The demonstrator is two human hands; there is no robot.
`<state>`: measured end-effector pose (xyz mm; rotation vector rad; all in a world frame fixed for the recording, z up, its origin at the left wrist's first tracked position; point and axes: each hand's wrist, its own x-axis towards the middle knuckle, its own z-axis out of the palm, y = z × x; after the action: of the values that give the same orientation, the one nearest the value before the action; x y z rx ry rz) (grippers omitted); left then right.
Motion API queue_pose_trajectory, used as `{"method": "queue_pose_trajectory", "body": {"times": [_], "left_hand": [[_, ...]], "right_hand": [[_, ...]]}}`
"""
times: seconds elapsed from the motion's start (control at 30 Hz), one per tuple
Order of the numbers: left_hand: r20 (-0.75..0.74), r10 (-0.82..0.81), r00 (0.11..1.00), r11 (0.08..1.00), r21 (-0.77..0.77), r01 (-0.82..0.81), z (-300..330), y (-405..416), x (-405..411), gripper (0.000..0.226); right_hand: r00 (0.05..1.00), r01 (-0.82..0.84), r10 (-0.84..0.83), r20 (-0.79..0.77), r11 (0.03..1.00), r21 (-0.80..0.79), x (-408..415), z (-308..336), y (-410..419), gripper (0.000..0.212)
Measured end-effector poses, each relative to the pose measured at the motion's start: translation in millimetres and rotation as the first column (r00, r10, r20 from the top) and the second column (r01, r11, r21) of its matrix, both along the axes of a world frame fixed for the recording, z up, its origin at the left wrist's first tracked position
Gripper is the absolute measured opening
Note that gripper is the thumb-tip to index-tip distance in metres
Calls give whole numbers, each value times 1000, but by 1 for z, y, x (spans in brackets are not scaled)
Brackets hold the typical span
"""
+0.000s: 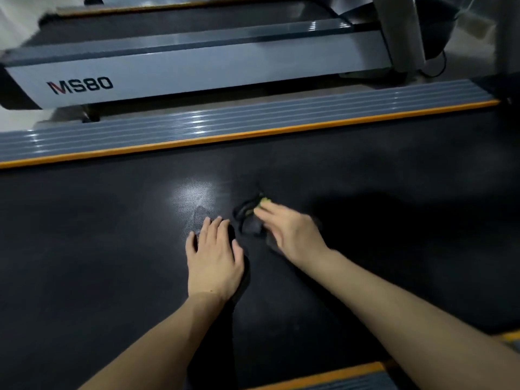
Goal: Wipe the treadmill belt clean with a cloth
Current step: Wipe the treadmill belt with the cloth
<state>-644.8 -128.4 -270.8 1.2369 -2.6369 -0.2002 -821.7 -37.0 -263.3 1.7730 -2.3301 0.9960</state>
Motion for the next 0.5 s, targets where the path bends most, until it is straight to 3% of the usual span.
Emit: {"method": "queue_pose_trajectory", "body": {"times": [0.1,0.17,0.3,0.37,0.43,0.5], "left_hand": [[18,-12,1000,1000,10,12,1,0,-1,56],[28,-17,999,999,33,16,3,2,-2,57],[45,-20,999,999,49,18,4,1,-3,59],[49,-19,999,998,58,16,6,1,-3,60],[46,-20,999,998,68,17,6,0,-4,60],[34,-30,999,997,74,27,7,2,-2,60]], "right_hand": [[988,-121,127,-84,990,70,20,-4,50,36],[983,-129,138,-118,988,80,9,-5,39,37],[997,75,-75,5,997,11,-30,1,-52,35],[981,193,-195,25,978,74,-36,4,-84,34],[976,214,-216,9,972,95,-33,5,-91,35],[985,173,-173,2,985,18,-26,3,-75,34]]}}
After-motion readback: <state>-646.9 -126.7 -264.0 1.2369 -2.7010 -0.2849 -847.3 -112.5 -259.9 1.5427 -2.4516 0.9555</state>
